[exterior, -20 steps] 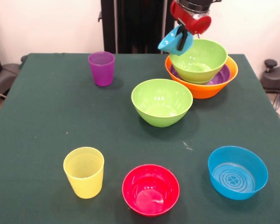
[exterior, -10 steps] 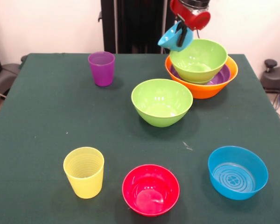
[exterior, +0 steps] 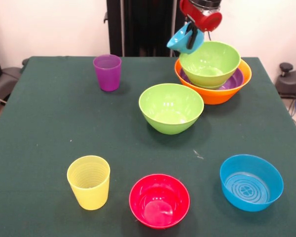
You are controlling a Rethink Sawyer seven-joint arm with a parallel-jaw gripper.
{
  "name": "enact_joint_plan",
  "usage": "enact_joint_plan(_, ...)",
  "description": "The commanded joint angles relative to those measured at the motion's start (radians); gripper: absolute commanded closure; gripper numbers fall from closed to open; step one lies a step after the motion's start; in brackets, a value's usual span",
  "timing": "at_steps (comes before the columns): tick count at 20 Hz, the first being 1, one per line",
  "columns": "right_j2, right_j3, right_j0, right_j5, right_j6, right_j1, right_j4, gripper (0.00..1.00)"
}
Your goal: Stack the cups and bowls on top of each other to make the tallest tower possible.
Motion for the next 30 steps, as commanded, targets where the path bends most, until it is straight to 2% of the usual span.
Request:
enact_joint_plan(1,0.097,0.020,0.014,-0.034,0.067,0.026,-0.058,1.00)
enact_joint_plan(7,0.090,0.003,0.038,-0.007,0.091,0.027,-0.042,1.00)
enact_joint_plan(13,0.064,-0.039,0.093,0.051,0.134,0.038,-0.022,1.00)
enact_joint_plan(17,0.060,-0.036,0.100,0.008,0.125,0.044,-0.022,1.00)
enact_joint_plan(18,0.060,-0.033,0.101,-0.007,0.121,0.044,-0.023,0.00)
enact_joint_plan(20,0.062,-0.032,0.095,0.016,0.122,0.044,-0.016,0.00)
enact_joint_plan(24,0.088,-0.009,0.056,-0.002,0.096,0.028,-0.013,0.00)
enact_joint_plan(30,0.079,-0.016,0.063,0.030,0.099,0.011,-0.016,0.00)
